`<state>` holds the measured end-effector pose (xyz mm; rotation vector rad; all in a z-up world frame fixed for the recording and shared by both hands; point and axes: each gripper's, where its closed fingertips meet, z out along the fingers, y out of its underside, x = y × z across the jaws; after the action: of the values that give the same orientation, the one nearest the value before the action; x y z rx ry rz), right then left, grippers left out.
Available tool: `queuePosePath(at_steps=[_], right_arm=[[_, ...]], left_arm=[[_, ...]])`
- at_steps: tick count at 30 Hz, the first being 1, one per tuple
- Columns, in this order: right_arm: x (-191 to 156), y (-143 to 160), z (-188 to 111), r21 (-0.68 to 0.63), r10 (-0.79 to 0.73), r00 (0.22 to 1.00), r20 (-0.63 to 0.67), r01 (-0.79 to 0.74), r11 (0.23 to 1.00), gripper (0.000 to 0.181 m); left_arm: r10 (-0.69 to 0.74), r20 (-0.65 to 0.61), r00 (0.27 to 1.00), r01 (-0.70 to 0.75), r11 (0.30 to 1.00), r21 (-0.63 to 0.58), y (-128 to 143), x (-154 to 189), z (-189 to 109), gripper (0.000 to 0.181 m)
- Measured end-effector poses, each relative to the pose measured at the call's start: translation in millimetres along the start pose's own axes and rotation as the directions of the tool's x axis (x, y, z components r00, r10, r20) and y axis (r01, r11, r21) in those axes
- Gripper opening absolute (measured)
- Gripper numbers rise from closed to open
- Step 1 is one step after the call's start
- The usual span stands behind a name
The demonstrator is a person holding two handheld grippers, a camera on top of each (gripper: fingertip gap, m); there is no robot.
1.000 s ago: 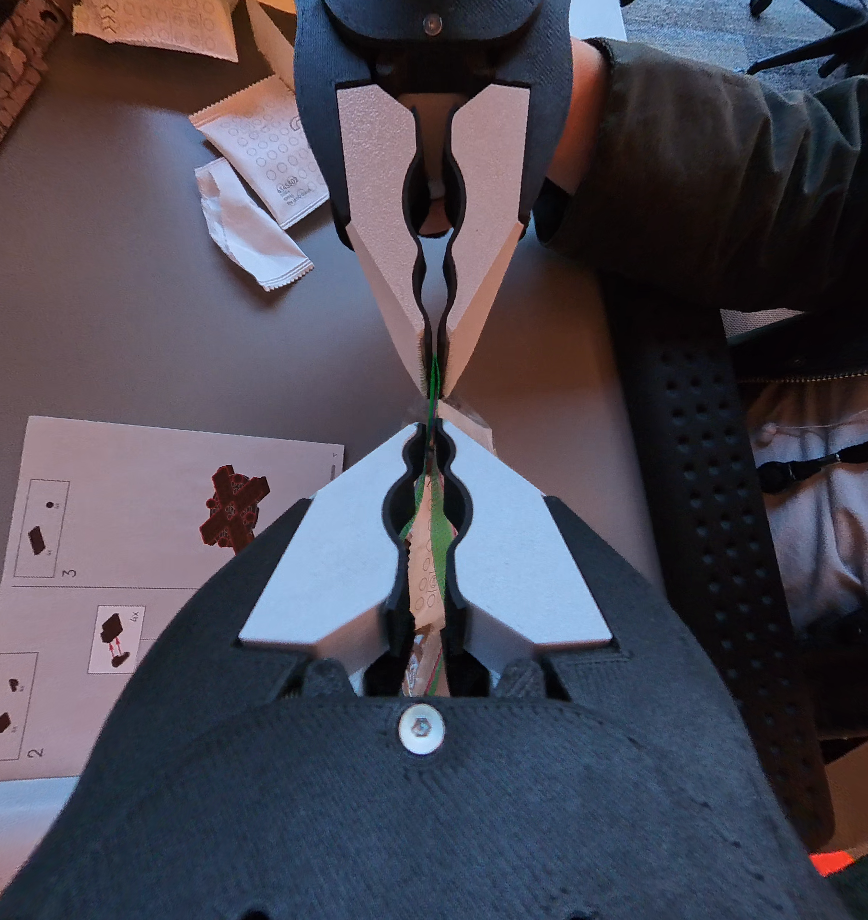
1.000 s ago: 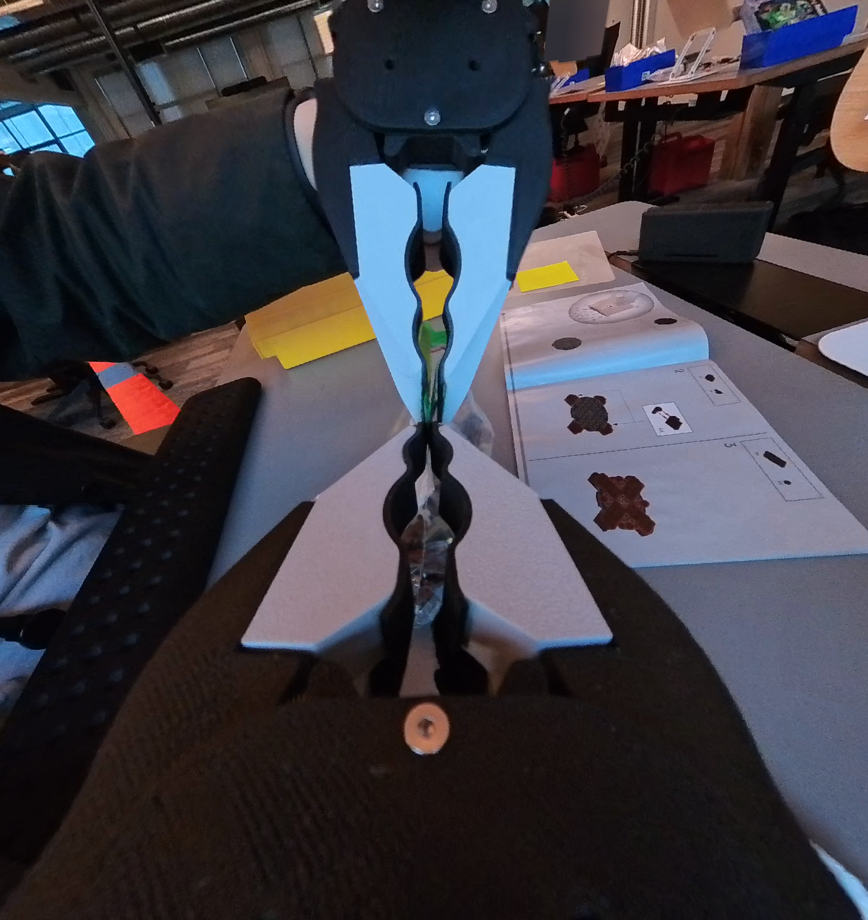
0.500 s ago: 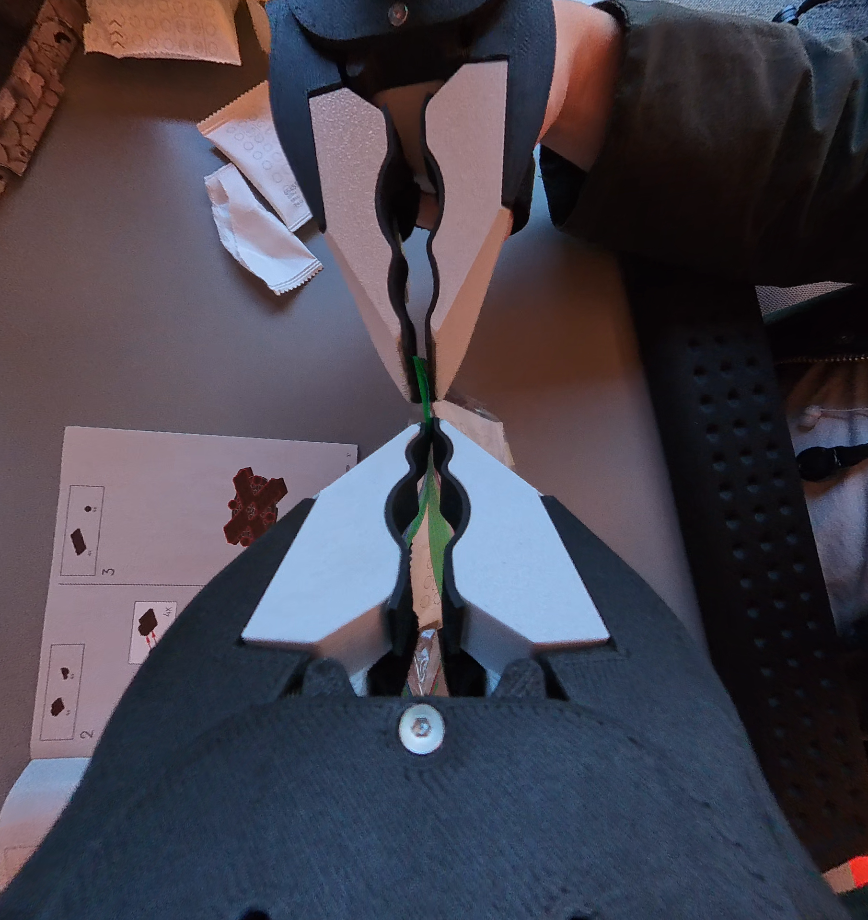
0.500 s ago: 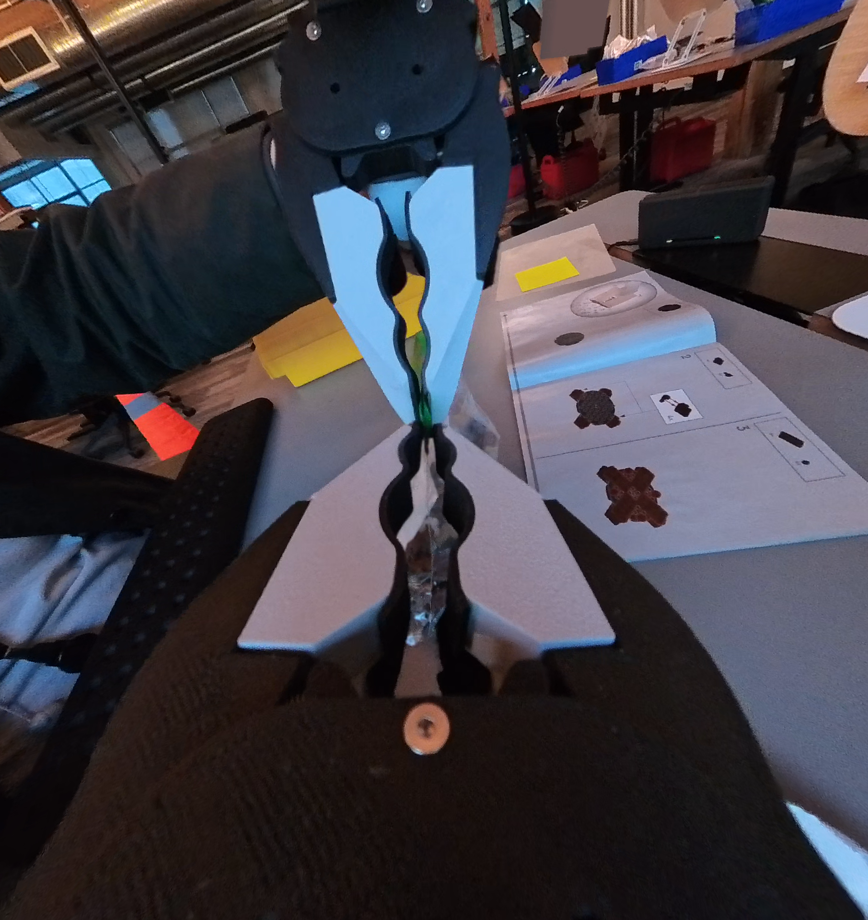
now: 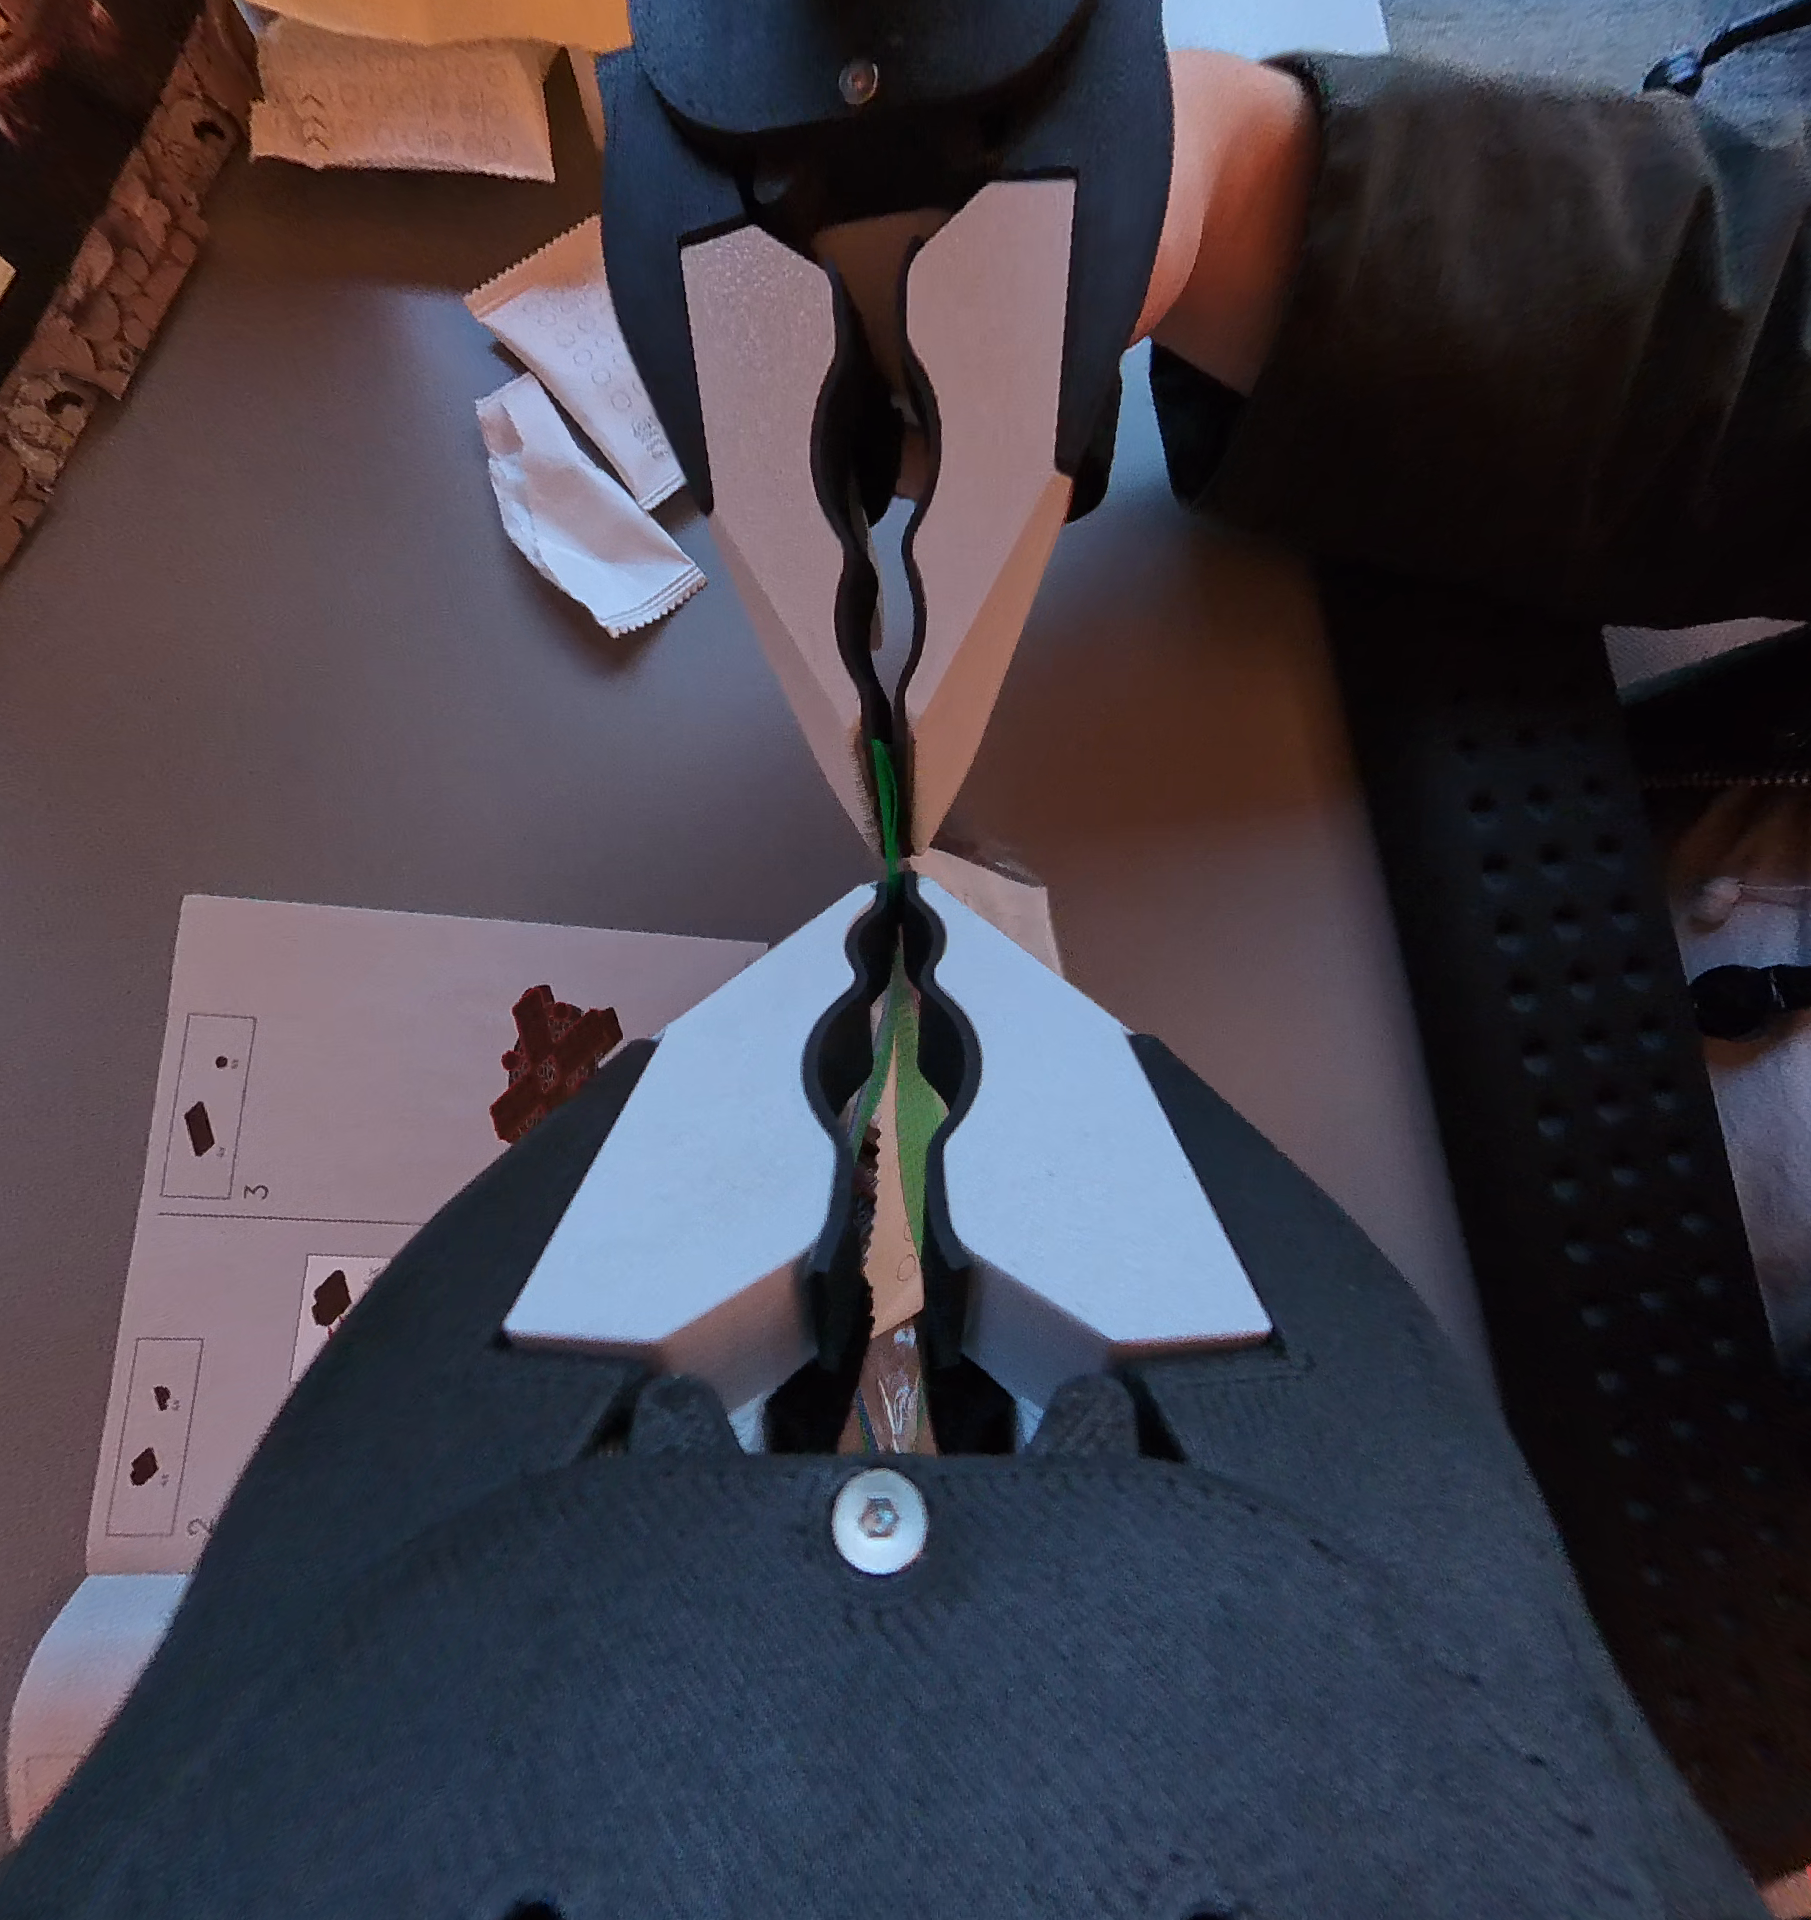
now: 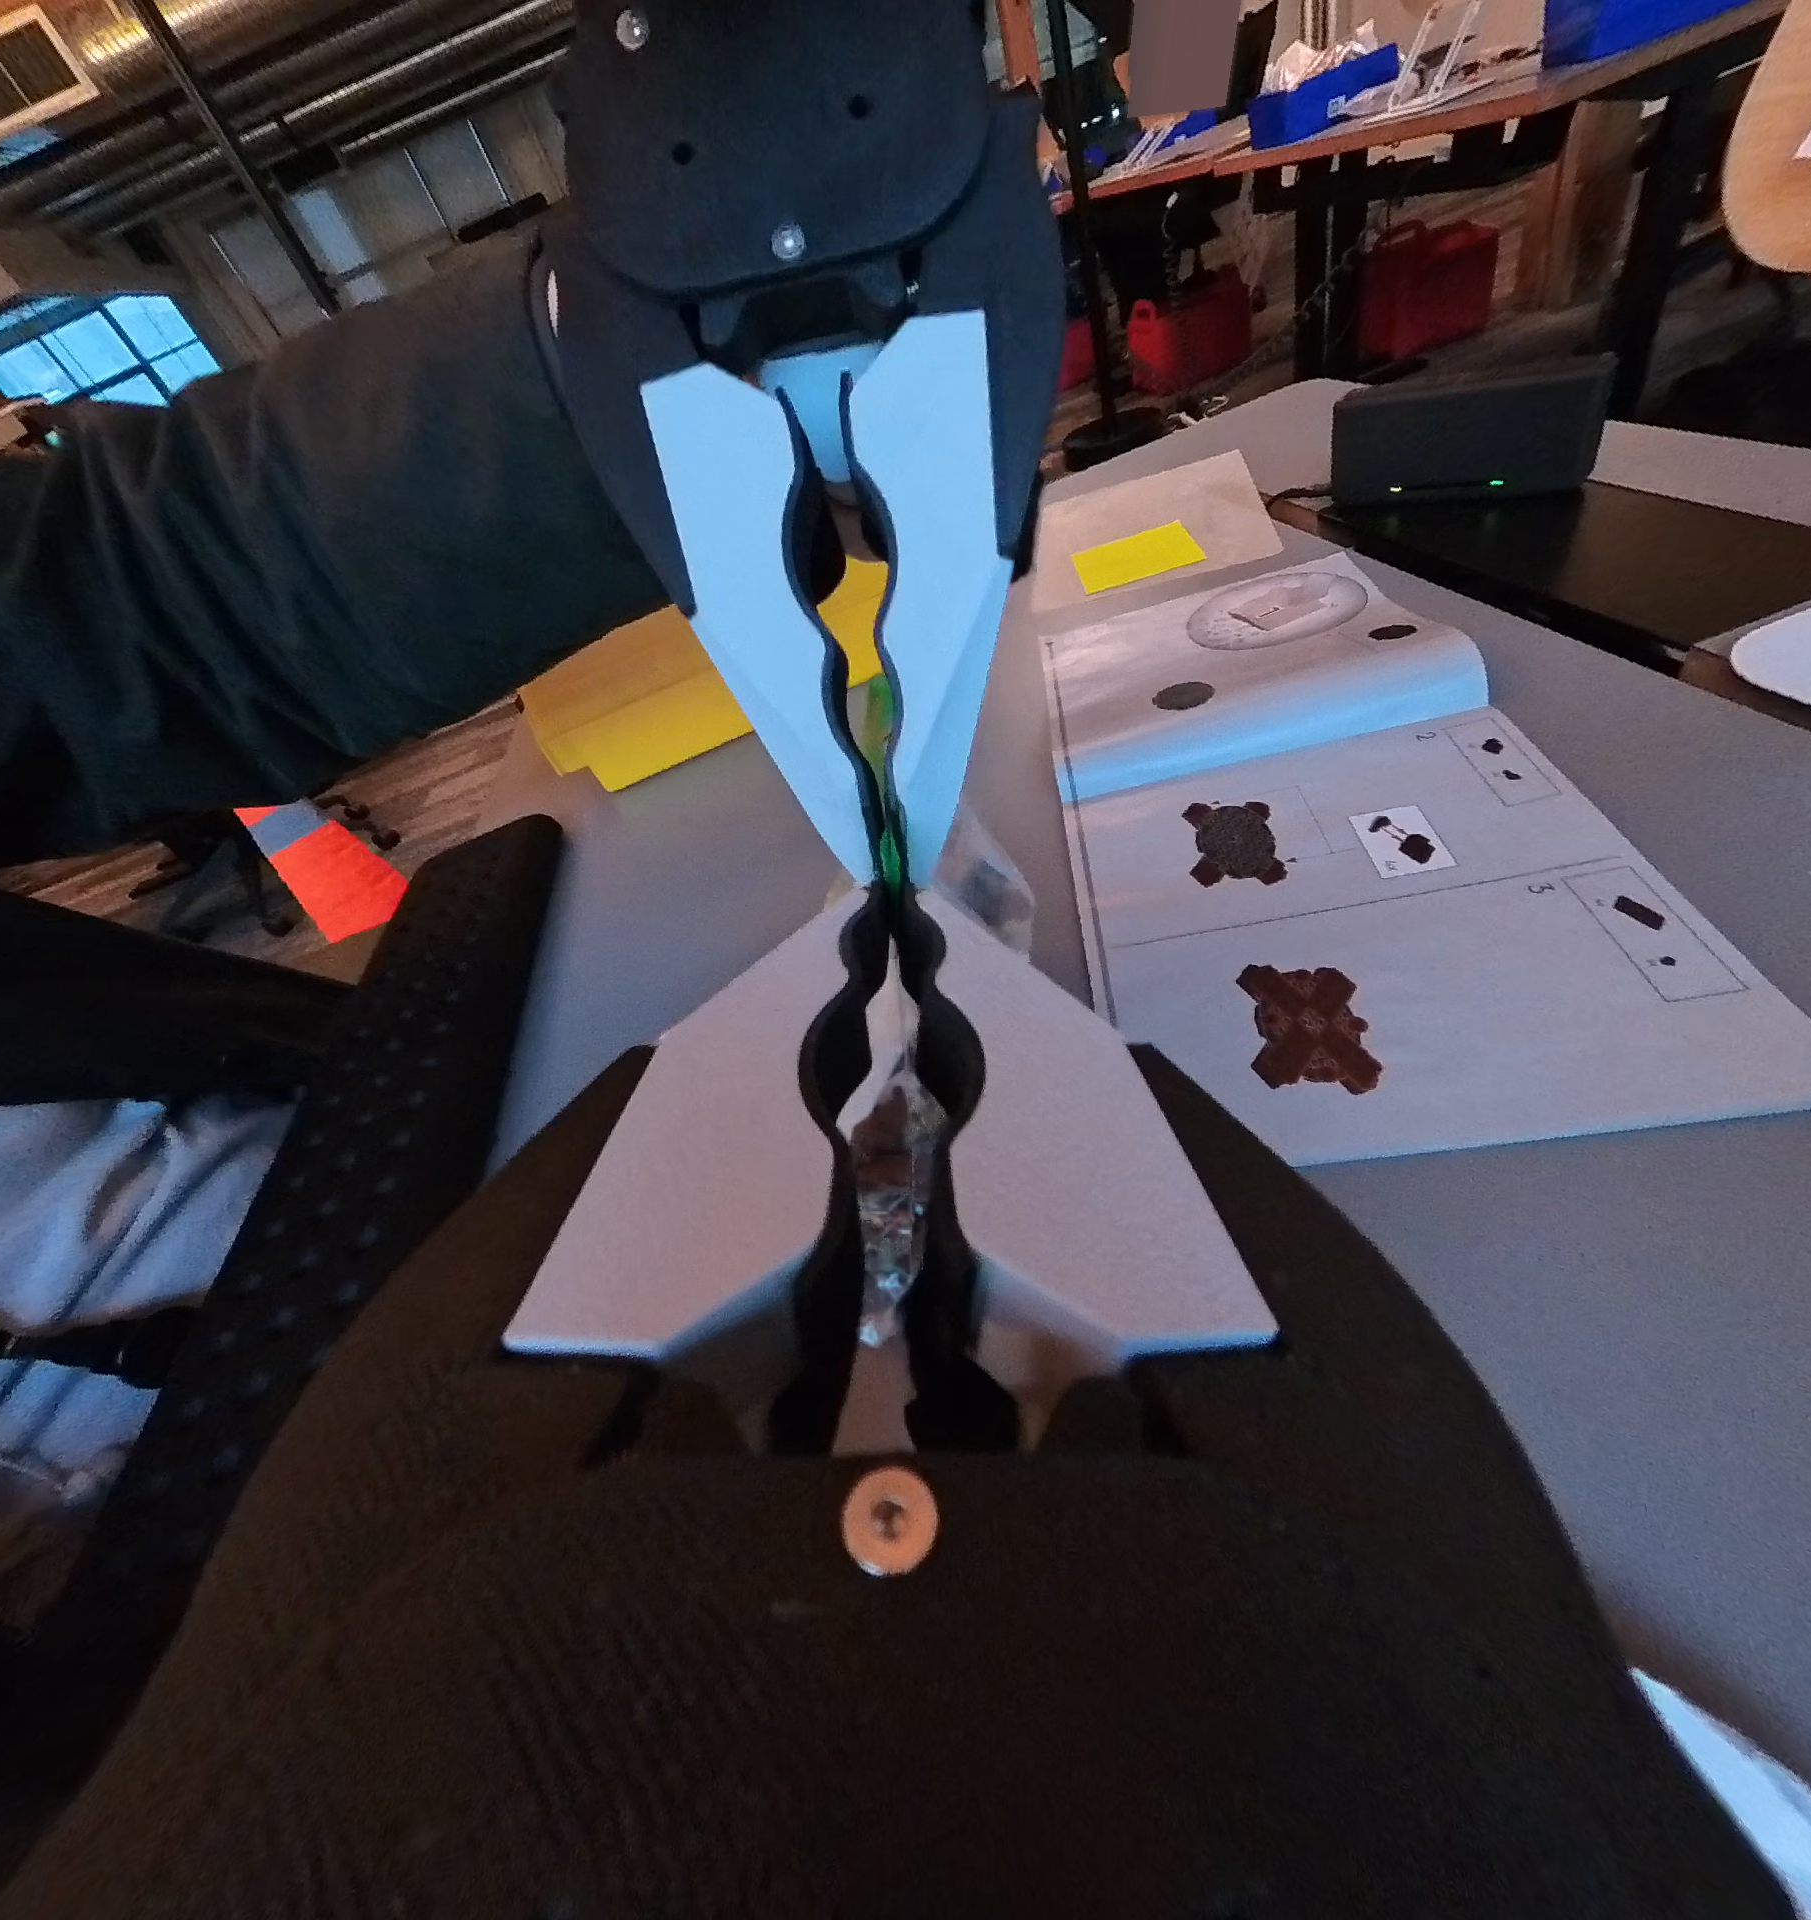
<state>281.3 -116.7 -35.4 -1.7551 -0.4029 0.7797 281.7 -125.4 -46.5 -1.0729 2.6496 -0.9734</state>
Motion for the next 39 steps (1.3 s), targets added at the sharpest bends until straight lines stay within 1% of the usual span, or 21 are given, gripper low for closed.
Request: queuePosePath(at_steps=[5,9,19,23,27,32,34,36,39], right_arm=[[-4.0,-7.5,-6.1,0.025,-0.051,0.999,0.0,0.051,0.998,0.0],[-6.7,-7.9,-6.9,0.024,-0.075,0.997,-0.001,0.075,0.997,0.0],[-0.2,-8.0,-16.7,0.046,-0.068,0.997,-0.026,0.069,0.997,0.0],[3.7,-6.2,-19.1,0.056,-0.053,0.998,-0.035,0.055,0.997,0.0],[4.4,-6.5,-19.4,0.068,-0.051,0.998,-0.032,0.053,0.996,0.0],[5.9,-6.0,-20.8,0.075,-0.05,0.998,-0.038,0.052,0.996,0.0],[7.2,-5.8,-21.7,0.078,-0.045,0.998,-0.042,0.049,0.996,0.0],[8.0,-5.7,-22.1,0.079,-0.043,0.998,-0.044,0.046,0.996,0.0],[8.9,-5.2,-21.9,0.079,-0.04,0.998,-0.045,0.044,0.996,0.0]], left_arm=[[-0.025,-0.019,1.0,0.026,0.996,0.087,-9.1,2.8,-4.5,0.0],[-0.038,-0.037,0.999,0.042,0.992,0.121,-9.8,5.5,-6.3,0.0],[-0.114,-0.069,0.991,0.125,0.973,0.194,5.4,1.6,-20.9,0.0],[-0.157,-0.057,0.986,0.165,0.97,0.181,19.9,-1.3,-27.6,0.0],[-0.203,-0.048,0.978,0.208,0.964,0.165,38.9,-3.3,-32.7,0.012],[-0.269,-0.041,0.962,0.272,0.952,0.141,66.4,-4.8,-36.4,0.019],[-0.284,-0.027,0.958,0.285,0.95,0.128,79.5,-4.3,-38.3,0.016],[-0.28,0.005,0.96,0.278,0.952,0.126,90.8,-4.7,-41.3,0.004],[-0.286,0.014,0.958,0.281,0.949,0.146,97.6,-2.5,-44.3,0.004]])
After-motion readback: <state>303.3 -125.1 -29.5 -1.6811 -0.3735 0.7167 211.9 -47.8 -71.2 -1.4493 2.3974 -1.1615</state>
